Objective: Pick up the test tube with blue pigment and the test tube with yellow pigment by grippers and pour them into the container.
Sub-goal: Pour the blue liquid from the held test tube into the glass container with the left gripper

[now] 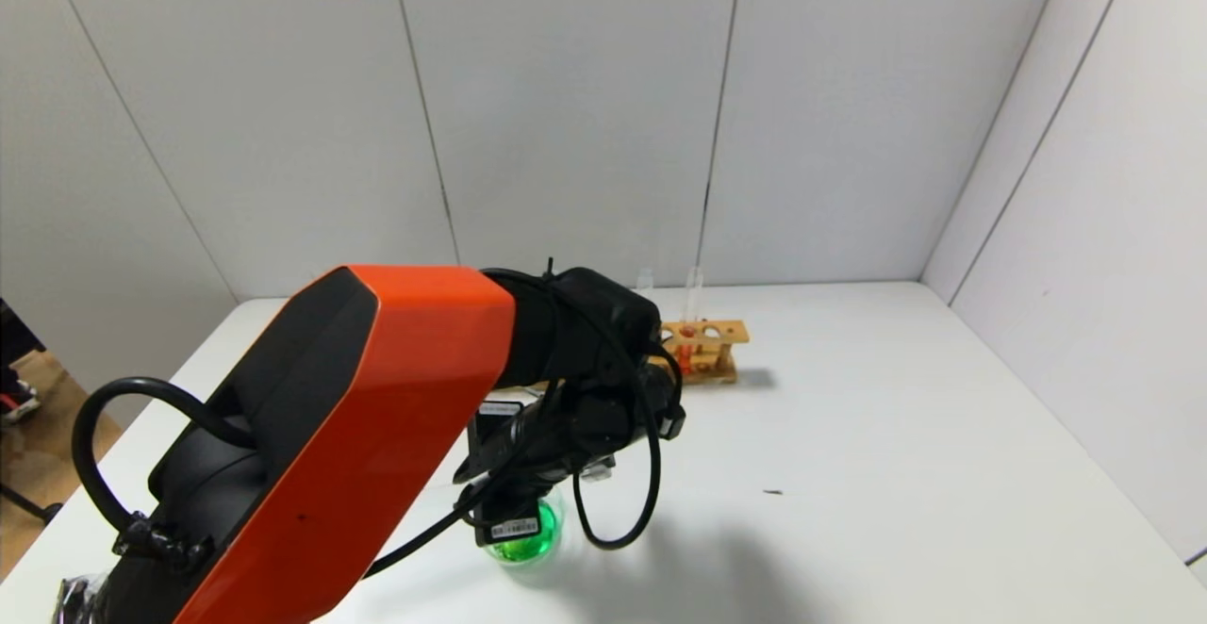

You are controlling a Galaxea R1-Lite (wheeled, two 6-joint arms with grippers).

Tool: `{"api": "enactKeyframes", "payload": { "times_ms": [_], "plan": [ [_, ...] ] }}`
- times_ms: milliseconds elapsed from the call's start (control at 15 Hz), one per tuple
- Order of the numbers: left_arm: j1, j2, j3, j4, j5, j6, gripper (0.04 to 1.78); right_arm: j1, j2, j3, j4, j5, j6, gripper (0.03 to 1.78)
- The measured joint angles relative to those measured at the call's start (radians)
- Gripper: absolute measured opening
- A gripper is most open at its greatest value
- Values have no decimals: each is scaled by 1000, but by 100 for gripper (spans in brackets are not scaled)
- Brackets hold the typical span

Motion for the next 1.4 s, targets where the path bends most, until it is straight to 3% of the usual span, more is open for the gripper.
{"api": "enactKeyframes", "payload": {
  "times_ms": [667,1400],
  "plan": [
    [-41,25,-1,-6,109,-4,29,0,0,0,0,0,0,171],
    [-47,14,0,70,115,5,29,0,0,0,0,0,0,171]
  ]
}}
